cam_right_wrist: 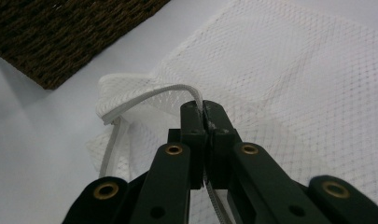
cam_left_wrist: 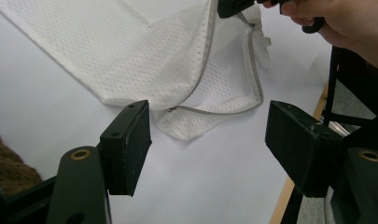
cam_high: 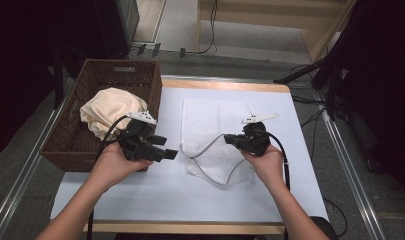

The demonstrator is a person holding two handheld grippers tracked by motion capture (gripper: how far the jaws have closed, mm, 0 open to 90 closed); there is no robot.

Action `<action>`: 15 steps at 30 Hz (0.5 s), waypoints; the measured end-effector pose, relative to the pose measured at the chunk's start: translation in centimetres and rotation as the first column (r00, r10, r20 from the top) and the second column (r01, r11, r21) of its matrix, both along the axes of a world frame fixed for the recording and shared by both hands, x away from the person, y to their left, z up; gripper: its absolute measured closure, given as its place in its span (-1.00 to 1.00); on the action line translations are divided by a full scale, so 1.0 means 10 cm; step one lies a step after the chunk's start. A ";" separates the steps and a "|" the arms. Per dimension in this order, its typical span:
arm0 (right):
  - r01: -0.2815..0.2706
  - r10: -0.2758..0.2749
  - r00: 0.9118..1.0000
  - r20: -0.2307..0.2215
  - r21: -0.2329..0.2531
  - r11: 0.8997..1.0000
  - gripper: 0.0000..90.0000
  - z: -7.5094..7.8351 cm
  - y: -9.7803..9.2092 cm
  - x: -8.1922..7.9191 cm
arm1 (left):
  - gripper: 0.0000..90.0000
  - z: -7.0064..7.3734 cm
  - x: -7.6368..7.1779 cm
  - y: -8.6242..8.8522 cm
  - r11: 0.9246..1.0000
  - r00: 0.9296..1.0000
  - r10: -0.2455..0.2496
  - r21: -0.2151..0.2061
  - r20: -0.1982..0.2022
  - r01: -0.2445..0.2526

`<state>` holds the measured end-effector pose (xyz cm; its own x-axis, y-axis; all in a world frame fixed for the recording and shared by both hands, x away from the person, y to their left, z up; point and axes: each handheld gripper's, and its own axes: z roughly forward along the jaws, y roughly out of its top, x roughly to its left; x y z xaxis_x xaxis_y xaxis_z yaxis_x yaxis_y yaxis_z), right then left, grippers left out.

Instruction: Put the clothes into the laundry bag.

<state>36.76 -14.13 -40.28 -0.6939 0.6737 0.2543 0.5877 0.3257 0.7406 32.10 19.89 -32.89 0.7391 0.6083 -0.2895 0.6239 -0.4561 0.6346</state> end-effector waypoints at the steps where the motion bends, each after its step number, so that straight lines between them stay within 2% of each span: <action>1: 0.000 0.000 1.000 0.000 0.000 1.000 0.98 0.00 0.00 0.00 | -0.29 0.00 0.00 0.00 1.000 1.000 0.000 0.000 0.000 0.000; 2: 0.004 -0.004 1.000 -0.011 0.005 1.000 0.98 0.00 -0.01 -0.01 | -0.30 0.05 0.03 0.05 1.000 1.000 0.010 -0.003 0.001 -0.010; 6: 0.005 -0.005 1.000 -0.006 0.002 1.000 0.98 0.00 -0.02 -0.02 | -0.31 0.10 0.09 0.14 1.000 1.000 0.004 -0.012 0.005 -0.004; 7: 0.005 -0.005 1.000 -0.003 0.000 1.000 0.98 0.00 -0.02 -0.03 | -0.31 0.13 0.13 0.20 1.000 1.000 0.010 0.008 0.014 -0.010; 12: 0.008 -0.008 1.000 -0.006 -0.002 1.000 0.98 -0.02 -0.04 -0.04 | -0.29 0.18 0.20 0.36 0.999 0.999 0.029 0.040 0.035 -0.031; 15: 0.011 -0.011 1.000 -0.010 -0.003 1.000 0.98 -0.02 -0.05 -0.06 | -0.28 0.19 0.25 0.44 0.998 0.998 0.044 0.043 0.035 -0.046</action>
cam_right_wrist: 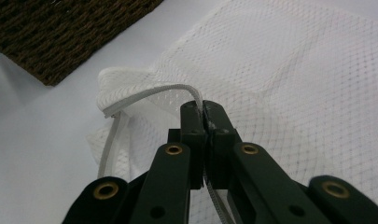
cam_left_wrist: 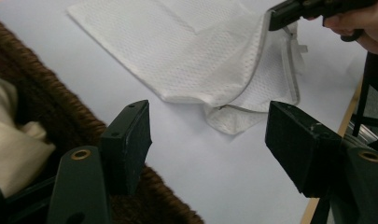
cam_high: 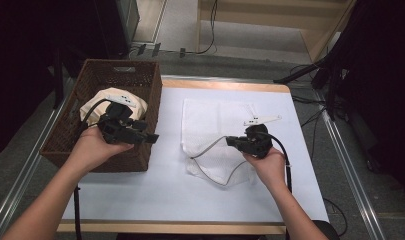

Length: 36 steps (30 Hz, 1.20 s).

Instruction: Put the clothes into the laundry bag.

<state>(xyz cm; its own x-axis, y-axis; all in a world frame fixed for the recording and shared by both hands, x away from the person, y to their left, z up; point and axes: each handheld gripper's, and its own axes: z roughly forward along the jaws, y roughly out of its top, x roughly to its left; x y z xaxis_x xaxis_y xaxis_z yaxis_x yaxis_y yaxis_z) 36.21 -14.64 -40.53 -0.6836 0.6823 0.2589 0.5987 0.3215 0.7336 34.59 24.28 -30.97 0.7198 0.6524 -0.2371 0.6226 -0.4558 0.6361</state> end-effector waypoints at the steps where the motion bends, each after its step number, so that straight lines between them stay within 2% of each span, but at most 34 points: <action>1: 0.000 0.000 1.000 0.000 0.000 1.000 0.98 0.00 0.00 0.00 | -0.28 0.01 0.02 0.04 1.000 1.000 0.005 -0.001 -0.002 -0.005; 8: -0.003 0.003 1.000 0.003 -0.004 1.000 0.98 -0.01 0.01 -0.03 | -0.29 0.05 0.18 0.32 0.998 0.998 0.066 0.018 0.012 -0.066; 15: -0.003 0.003 1.000 0.001 -0.011 1.000 0.98 -0.02 0.02 -0.04 | -0.32 0.07 0.31 0.50 0.994 0.994 0.108 0.029 0.017 -0.109; 21: 0.003 -0.003 1.000 0.000 -0.015 1.000 0.98 -0.03 0.03 -0.01 | -0.43 -0.04 0.44 0.60 0.991 0.992 0.123 0.043 0.033 -0.125; 24: 0.000 0.000 1.000 0.000 -0.024 1.000 0.98 -0.05 0.05 -0.01 | -0.53 -0.09 0.52 0.68 0.987 0.988 0.151 0.044 0.037 -0.153; 27: -0.002 0.002 1.000 0.000 -0.025 1.000 0.98 -0.05 0.05 -0.01 | -0.55 -0.14 0.59 0.75 0.984 0.985 0.169 0.045 0.030 -0.171; 30: 0.002 -0.002 1.000 -0.001 -0.029 1.000 0.98 -0.05 0.04 -0.02 | -0.73 -0.21 0.69 0.84 0.978 0.980 0.198 0.053 0.036 -0.199; 32: -0.001 0.001 1.000 -0.004 -0.031 1.000 0.98 -0.05 0.03 -0.02 | -0.79 -0.23 0.71 0.86 0.977 0.978 0.205 0.048 0.034 -0.207; 33: -0.002 0.002 1.000 -0.002 -0.032 0.999 0.98 -0.05 0.03 -0.02 | -0.85 -0.25 0.74 0.90 0.972 0.973 0.228 0.053 0.045 -0.230; 35: -0.003 0.003 1.000 -0.001 -0.031 1.000 0.98 -0.06 0.03 -0.02 | -0.90 -0.27 0.76 0.92 0.970 0.971 0.235 0.054 0.041 -0.237; 36: -0.004 0.004 1.000 0.000 -0.032 0.999 0.98 -0.06 0.03 -0.02 | -0.93 -0.29 0.78 0.94 0.967 0.968 0.245 0.064 0.049 -0.248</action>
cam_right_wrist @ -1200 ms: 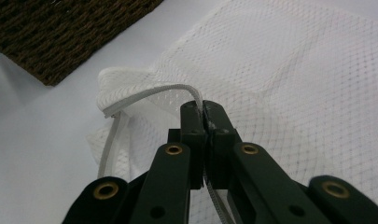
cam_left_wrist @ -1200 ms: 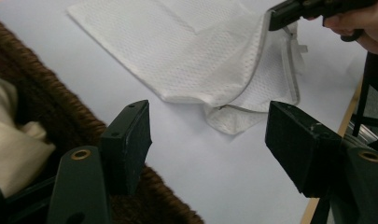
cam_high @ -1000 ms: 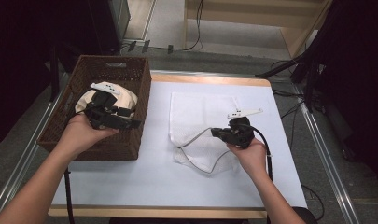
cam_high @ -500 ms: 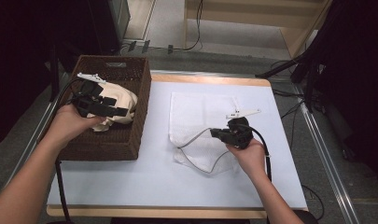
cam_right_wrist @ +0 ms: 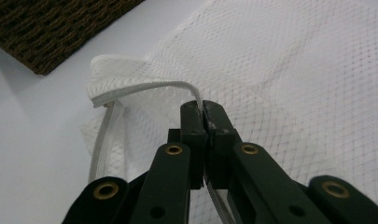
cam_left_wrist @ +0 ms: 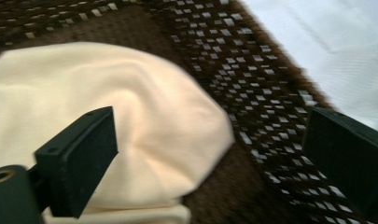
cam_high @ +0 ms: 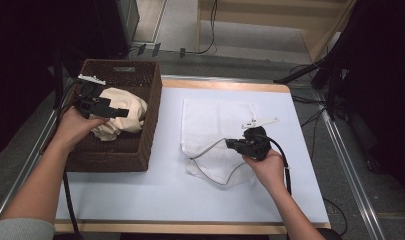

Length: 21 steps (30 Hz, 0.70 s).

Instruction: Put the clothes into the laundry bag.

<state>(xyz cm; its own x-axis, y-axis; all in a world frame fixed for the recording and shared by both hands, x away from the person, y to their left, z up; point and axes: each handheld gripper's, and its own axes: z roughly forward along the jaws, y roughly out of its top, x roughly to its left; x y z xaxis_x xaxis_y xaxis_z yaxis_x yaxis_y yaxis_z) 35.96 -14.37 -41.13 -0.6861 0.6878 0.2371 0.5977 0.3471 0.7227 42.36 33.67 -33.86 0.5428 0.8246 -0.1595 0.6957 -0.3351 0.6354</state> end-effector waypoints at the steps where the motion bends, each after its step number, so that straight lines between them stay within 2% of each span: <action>1: 0.000 0.000 1.000 0.000 0.000 1.000 0.98 0.00 0.00 0.00 | -0.93 -0.02 0.02 0.02 1.000 1.000 0.007 0.006 0.000 -0.007; 3: 0.004 -0.004 1.000 -0.003 0.000 1.000 0.98 0.00 0.00 0.00 | -0.93 -0.08 0.07 0.07 1.000 1.000 0.021 0.003 -0.022 -0.020; 6: -0.001 0.001 1.000 -0.004 -0.006 1.000 0.98 -0.01 0.00 0.00 | -0.94 -0.19 0.13 0.13 0.998 0.998 0.045 0.037 -0.036 -0.043; 11: 0.000 0.000 1.000 -0.008 -0.007 1.000 0.98 -0.01 -0.01 0.01 | -0.93 -0.33 0.24 0.18 0.995 0.994 0.092 0.043 -0.051 -0.089; 14: -0.002 0.002 1.000 -0.006 -0.006 1.000 0.98 -0.01 -0.01 0.01 | -0.92 -0.38 0.28 0.19 0.994 0.993 0.103 0.049 -0.059 -0.101; 16: -0.003 0.003 1.000 -0.006 -0.007 1.000 0.98 -0.01 -0.02 0.01 | -0.92 -0.46 0.32 0.22 0.991 0.989 0.132 0.042 -0.074 -0.129; 19: -0.005 0.005 1.000 -0.006 -0.007 1.000 0.98 -0.01 -0.02 0.01 | -0.92 -0.51 0.35 0.22 0.991 0.987 0.133 0.032 -0.088 -0.131; 21: -0.006 0.006 1.000 -0.006 -0.007 1.000 0.98 -0.02 -0.02 0.01 | -0.84 -0.53 0.37 0.21 0.991 0.989 0.126 0.049 -0.081 -0.122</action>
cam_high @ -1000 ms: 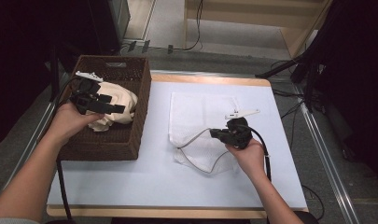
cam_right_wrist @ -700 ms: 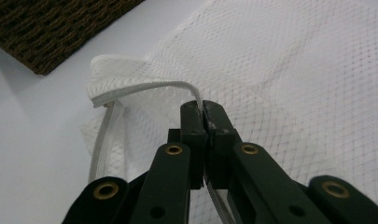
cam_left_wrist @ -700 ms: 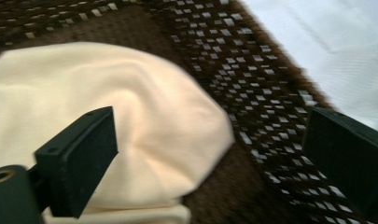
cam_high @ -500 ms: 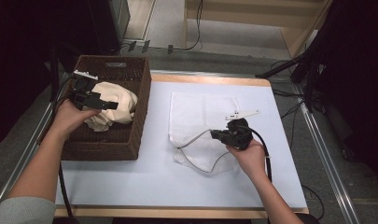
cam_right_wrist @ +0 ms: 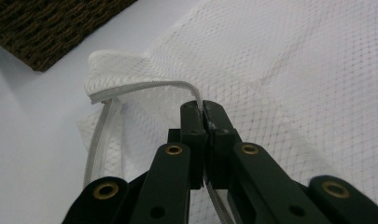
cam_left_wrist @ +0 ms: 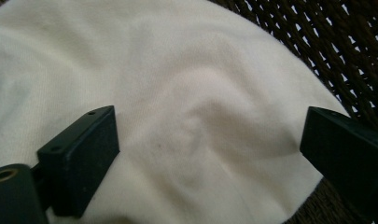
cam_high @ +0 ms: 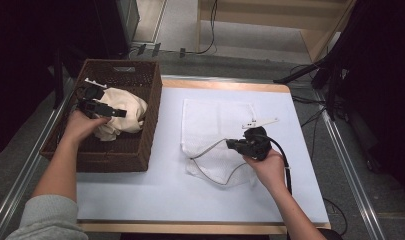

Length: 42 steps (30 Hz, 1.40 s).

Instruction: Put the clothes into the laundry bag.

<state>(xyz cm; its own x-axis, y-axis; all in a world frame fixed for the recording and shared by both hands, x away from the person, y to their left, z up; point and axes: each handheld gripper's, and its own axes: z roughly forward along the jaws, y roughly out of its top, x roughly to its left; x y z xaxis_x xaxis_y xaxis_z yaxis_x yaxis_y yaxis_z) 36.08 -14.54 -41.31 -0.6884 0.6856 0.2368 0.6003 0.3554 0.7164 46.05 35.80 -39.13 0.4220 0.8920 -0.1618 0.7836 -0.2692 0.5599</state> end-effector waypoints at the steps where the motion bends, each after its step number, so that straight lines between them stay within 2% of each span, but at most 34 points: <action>1: 0.001 -0.001 1.000 -0.003 0.001 1.000 0.98 0.00 0.00 0.00 | -0.84 -0.01 0.01 0.00 1.000 1.000 0.007 0.014 0.009 -0.008; 4: 0.002 -0.002 1.000 -0.007 -0.001 1.000 0.98 -0.01 0.00 0.00 | -0.84 -0.06 0.04 0.02 0.999 0.999 0.039 0.011 0.006 -0.039; 6: 0.004 -0.004 1.000 -0.010 -0.001 1.000 0.98 -0.01 -0.01 0.00 | -0.84 -0.16 0.08 0.04 0.997 0.996 0.078 0.010 -0.032 -0.078; 8: 0.004 -0.004 1.000 -0.010 -0.001 1.000 0.98 -0.01 -0.01 0.00 | -0.86 -0.21 0.09 0.04 0.995 0.994 0.096 0.025 -0.045 -0.095; 12: 0.002 -0.002 1.000 -0.011 -0.002 1.000 0.98 -0.02 -0.01 0.01 | -0.88 -0.27 0.10 0.02 0.993 0.994 0.111 0.052 -0.022 -0.109; 14: 0.001 -0.001 1.000 -0.012 -0.005 1.000 0.98 -0.02 -0.01 0.01 | -0.88 -0.30 0.10 0.00 0.990 0.995 0.101 0.096 0.003 -0.101; 15: 0.001 -0.001 1.000 -0.012 -0.005 1.000 0.98 -0.02 -0.01 0.01 | -0.88 -0.30 0.10 0.00 0.990 0.995 0.101 0.096 0.003 -0.101; 20: 0.000 0.000 1.000 -0.011 -0.008 1.000 0.98 -0.03 0.00 0.01 | -0.82 -0.34 0.05 -0.05 0.983 0.994 0.096 0.153 0.043 -0.102; 25: -0.001 0.001 1.000 -0.015 -0.011 1.000 0.98 -0.04 -0.01 0.01 | -0.59 -0.35 0.04 -0.05 0.975 0.993 0.112 0.190 0.045 -0.118; 26: 0.000 -0.001 1.000 -0.018 -0.009 1.000 0.98 -0.04 -0.01 0.01 | -0.49 -0.35 0.04 -0.05 0.972 0.993 0.110 0.205 0.044 -0.116; 27: 0.002 -0.002 1.000 -0.016 -0.008 1.000 0.98 -0.04 -0.01 0.01 | -0.28 -0.35 0.03 -0.05 0.968 0.993 0.114 0.220 0.043 -0.121; 28: 0.002 -0.002 1.000 -0.016 -0.008 1.000 0.98 -0.04 -0.01 0.01 | -0.28 -0.35 0.03 -0.05 0.966 0.993 0.115 0.229 0.041 -0.121; 29: 0.003 -0.003 1.000 -0.015 -0.006 1.000 0.98 -0.04 -0.02 0.01 | -0.11 -0.36 0.02 -0.05 0.964 0.993 0.116 0.235 0.040 -0.122; 30: 0.004 -0.004 1.000 -0.016 -0.004 1.000 0.98 -0.04 -0.03 0.01 | -0.04 -0.36 0.01 -0.08 0.959 0.993 0.108 0.257 0.044 -0.116; 31: 0.007 -0.007 1.000 -0.016 -0.005 1.000 0.98 -0.04 -0.03 0.01 | 0.07 -0.36 0.01 -0.08 0.958 0.993 0.111 0.261 0.038 -0.117; 32: 0.007 -0.007 1.000 -0.016 -0.005 1.000 0.98 -0.04 -0.03 0.01 | 0.18 -0.36 0.01 -0.08 0.958 0.993 0.111 0.261 0.038 -0.117; 33: 0.005 -0.005 1.000 -0.014 -0.003 1.000 0.98 -0.04 -0.03 0.01 | 0.18 -0.35 0.01 -0.09 0.957 0.992 0.119 0.261 0.030 -0.123; 34: 0.005 -0.005 1.000 -0.012 -0.005 1.000 0.98 -0.04 -0.04 0.01 | 0.40 -0.34 0.01 -0.08 0.961 0.991 0.133 0.243 0.009 -0.131; 35: 0.005 -0.005 1.000 -0.012 -0.005 1.000 0.98 -0.04 -0.04 0.01 | 0.45 -0.34 0.01 -0.08 0.961 0.991 0.133 0.243 0.009 -0.131; 36: 0.005 -0.005 1.000 -0.014 -0.004 1.000 0.98 -0.04 -0.05 0.01 | 0.45 -0.32 0.02 -0.07 0.965 0.990 0.141 0.227 -0.013 -0.134; 37: 0.008 -0.008 1.000 -0.015 -0.002 1.000 0.98 -0.04 -0.05 0.01 | 0.54 -0.31 0.03 -0.05 0.970 0.987 0.152 0.199 -0.048 -0.139; 38: 0.008 -0.008 1.000 -0.015 -0.002 1.000 0.98 -0.04 -0.05 0.01 | 0.55 -0.31 0.03 -0.05 0.970 0.987 0.152 0.199 -0.048 -0.139; 39: 0.009 -0.009 1.000 -0.019 0.001 1.000 0.98 -0.04 -0.05 0.01 | 0.56 -0.29 0.03 -0.04 0.974 0.985 0.152 0.180 -0.077 -0.136; 40: 0.009 -0.009 1.000 -0.019 0.001 1.000 0.98 -0.04 -0.05 0.01 | 0.56 -0.27 0.04 -0.03 0.977 0.984 0.147 0.172 -0.105 -0.127; 41: 0.011 -0.011 1.000 -0.021 0.007 1.000 0.98 -0.04 -0.06 0.01 | 0.57 -0.24 0.03 -0.02 0.983 0.983 0.128 0.150 -0.129 -0.109; 42: 0.011 -0.011 1.000 -0.021 0.007 1.000 0.98 -0.04 -0.06 0.01 | 0.57 -0.24 0.03 -0.02 0.983 0.983 0.128 0.150 -0.129 -0.109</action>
<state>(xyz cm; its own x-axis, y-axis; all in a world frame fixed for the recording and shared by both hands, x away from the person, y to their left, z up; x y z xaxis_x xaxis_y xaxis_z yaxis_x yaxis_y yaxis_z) 36.23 -15.09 -41.72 -0.6757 0.6913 0.2559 0.6193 0.3441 0.7058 46.38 35.59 -41.50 0.2944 0.9524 -0.0796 0.8816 -0.2384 0.4074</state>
